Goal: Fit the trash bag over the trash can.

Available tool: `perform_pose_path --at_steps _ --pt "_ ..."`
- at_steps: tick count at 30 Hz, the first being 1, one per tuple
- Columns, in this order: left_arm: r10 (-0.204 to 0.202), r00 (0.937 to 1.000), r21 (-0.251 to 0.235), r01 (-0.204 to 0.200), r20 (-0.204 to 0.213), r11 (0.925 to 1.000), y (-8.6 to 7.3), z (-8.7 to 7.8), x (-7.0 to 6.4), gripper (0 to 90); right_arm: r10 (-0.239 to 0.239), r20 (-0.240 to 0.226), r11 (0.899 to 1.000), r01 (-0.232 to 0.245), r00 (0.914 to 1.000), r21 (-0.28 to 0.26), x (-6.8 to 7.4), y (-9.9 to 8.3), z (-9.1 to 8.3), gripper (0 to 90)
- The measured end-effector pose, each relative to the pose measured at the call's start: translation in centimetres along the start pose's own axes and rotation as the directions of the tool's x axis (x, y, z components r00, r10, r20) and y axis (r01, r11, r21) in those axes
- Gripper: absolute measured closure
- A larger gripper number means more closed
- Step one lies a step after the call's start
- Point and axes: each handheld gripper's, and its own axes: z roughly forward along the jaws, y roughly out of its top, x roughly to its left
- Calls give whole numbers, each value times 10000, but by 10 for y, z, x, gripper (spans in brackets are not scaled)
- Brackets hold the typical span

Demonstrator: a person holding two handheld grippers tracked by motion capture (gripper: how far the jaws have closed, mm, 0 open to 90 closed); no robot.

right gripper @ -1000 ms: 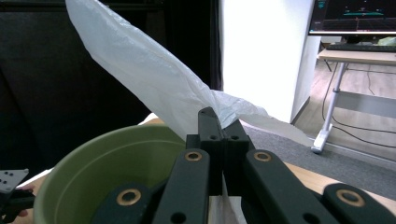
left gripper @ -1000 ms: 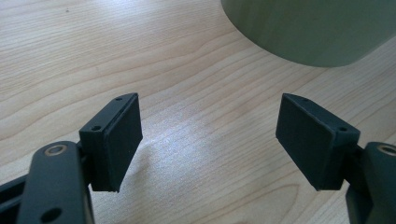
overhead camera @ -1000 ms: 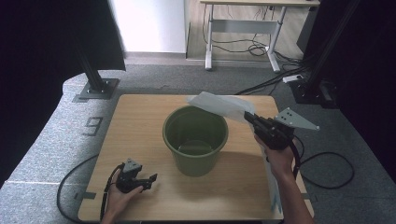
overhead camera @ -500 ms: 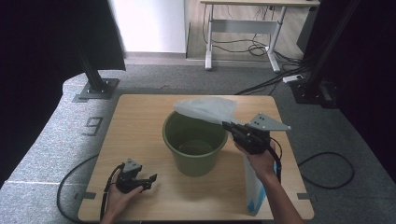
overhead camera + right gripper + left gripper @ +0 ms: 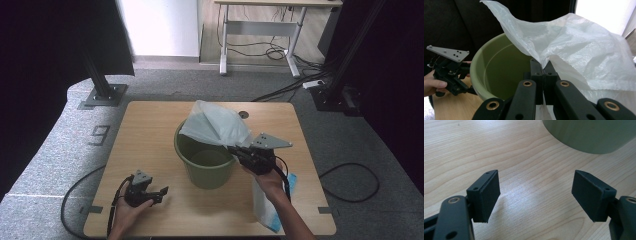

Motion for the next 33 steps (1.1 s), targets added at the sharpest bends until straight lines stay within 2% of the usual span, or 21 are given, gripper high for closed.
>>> perform_pose_path --at_steps 9,13,16,20,21,26,29,33 --pt "3 10000 -5 -3 2 10000 0 0 0 224 56 -145 9997 -53 9999 253 -1 -7 3 834" --pt "8 10000 -2 -8 -4 10000 0 0 0 224 99 -181 9993 -92 9998 373 -1 -9 5 779" --pt "12 10000 -7 -12 -1 10000 0 -1 1 224 24 -170 9999 -21 9999 161 0 -10 2 640" --pt "-3 10000 0 3 -18 10000 0 -1 1 224 -181 264 9995 187 9995 -264 5 -10 -10 400" --pt "-5 10000 3 5 -19 10000 0 -1 1 224 -184 310 9994 193 9994 -294 6 -11 -12 367" --pt "10 10000 -6 -10 -45 10000 0 -1 0 224 -164 253 9995 170 9995 -251 9 -16 -23 286" --pt "-7 10000 -37 7 -60 10000 0 -1 1 224 -227 430 9992 242 9988 -329 11 -22 -32 270" --pt "-21 9999 -60 20 -110 10000 0 -2 0 224 -72 764 9984 115 9971 -548 10 -35 -45 249"
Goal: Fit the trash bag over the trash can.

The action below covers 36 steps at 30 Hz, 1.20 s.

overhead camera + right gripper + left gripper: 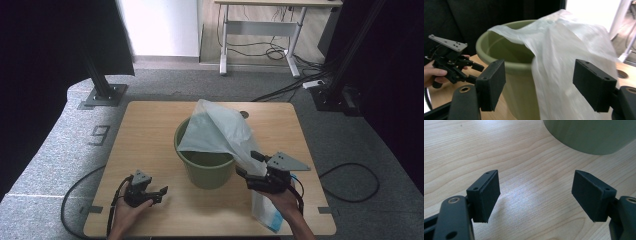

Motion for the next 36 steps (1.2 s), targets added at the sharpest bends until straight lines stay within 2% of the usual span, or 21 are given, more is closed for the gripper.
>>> perform_pose_path --at_steps 3,4,9,17,20,23,25,26,29,36 --pt "-34 10000 -38 34 -36 10000 0 -1 0 225 161 454 9999 -159 9988 -31 -4 -16 -12 239" --pt "-42 10000 -59 41 -26 10000 0 -1 0 225 161 454 9999 -159 9988 -31 -4 -16 -12 239" --pt "-123 9999 -173 124 16 9998 1 -2 -1 225 331 960 9994 -341 9948 91 -8 -40 -24 218" --pt "-37 10000 -373 37 8 9993 7 -6 -7 223 916 1099 9934 -985 9897 590 -15 -76 -23 235" --pt "-48 10000 -507 48 -7 9987 9 -10 -9 223 873 1195 9930 -960 9890 695 -18 -85 -19 346" --pt "-46 10000 -678 51 84 9977 13 -15 -11 223 622 1244 9962 -693 9903 536 -22 -88 -20 610" --pt "-69 9996 -868 91 259 9962 19 -21 -13 224 369 1454 9979 -441 9887 465 -27 -87 -22 758" --pt "-61 9997 -934 83 244 9956 21 -23 -15 224 357 1499 9982 -426 9881 432 -28 -86 -23 797" --pt "52 9997 -1202 -23 237 9927 30 -33 -20 226 299 1621 9991 -343 9863 243 -35 -80 -28 878" --pt "615 9980 -1580 -579 174 9857 57 -51 -36 228 -303 1760 9995 306 9839 13 -39 -62 -36 884"
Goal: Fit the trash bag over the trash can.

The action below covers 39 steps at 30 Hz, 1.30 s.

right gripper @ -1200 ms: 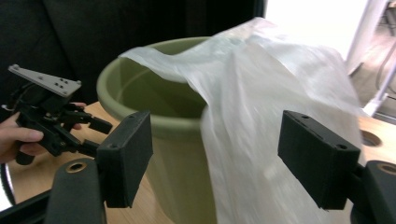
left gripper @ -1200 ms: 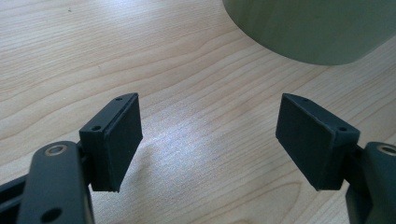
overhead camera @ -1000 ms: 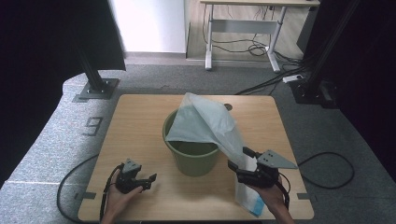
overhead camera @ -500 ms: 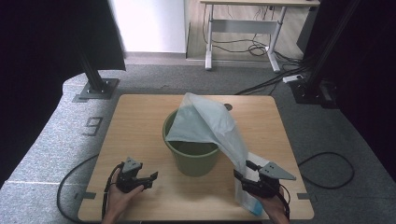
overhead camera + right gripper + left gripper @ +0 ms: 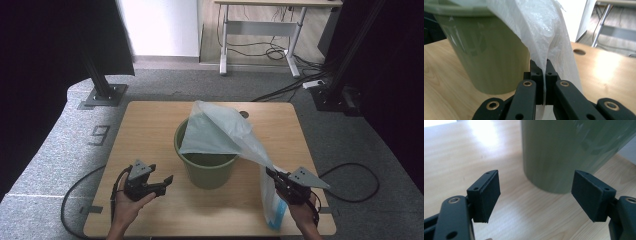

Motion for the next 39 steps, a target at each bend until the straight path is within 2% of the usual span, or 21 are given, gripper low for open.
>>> perform_pose_path --at_steps 5,12,21,28,33,39 --pt "337 9993 -277 -332 165 9991 21 -8 -10 229 -125 73 9993 127 9999 -341 -4 13 -6 884" --pt "732 9965 -596 -707 412 9957 43 -11 -23 230 -148 30 9979 149 9999 -627 -8 31 -12 884" --pt "1059 9927 -731 -1015 585 9921 57 -10 -32 234 -214 89 9958 221 9997 -893 -11 43 -22 884" --pt "1134 9910 -833 -1074 705 9907 64 -11 -34 234 -477 28 9925 477 9989 -1128 -7 62 -24 884" --pt "1197 9897 -954 -1120 791 9891 70 -13 -37 235 -747 -111 9893 728 9971 -1264 -2 77 -22 884" --pt "1414 9861 -1003 -1326 867 9861 77 -12 -45 235 -818 -370 9911 773 9960 -1086 4 81 -12 884"
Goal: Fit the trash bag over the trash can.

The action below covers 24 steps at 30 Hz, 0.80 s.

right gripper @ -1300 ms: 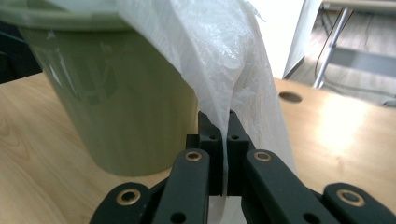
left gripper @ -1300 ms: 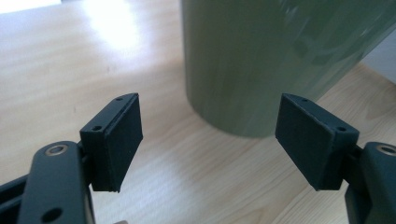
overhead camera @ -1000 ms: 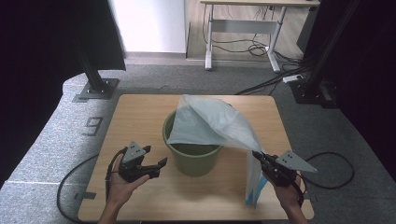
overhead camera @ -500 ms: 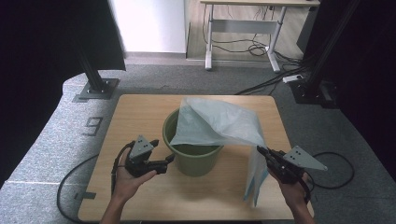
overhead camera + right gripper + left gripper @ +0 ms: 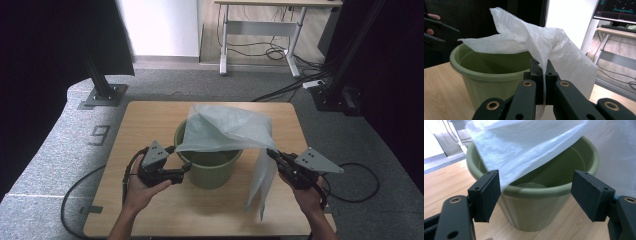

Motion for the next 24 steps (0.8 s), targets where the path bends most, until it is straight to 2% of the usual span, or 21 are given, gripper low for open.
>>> perform_pose_path --at_steps 7,17,20,24 --pt "134 9999 97 -134 13 9999 8 7 -2 235 110 -228 9999 -111 9997 -53 3 4 8 884" --pt "135 9999 408 -137 55 9991 24 25 5 235 11 -285 9999 -16 9996 -154 3 10 -2 883" --pt "10 9999 459 -17 169 9989 28 31 6 231 37 -274 9999 -41 9996 -157 2 11 -4 883" --pt "-218 9997 313 215 91 9993 33 37 4 227 227 -309 9995 -233 9993 -196 -1 13 -5 883"
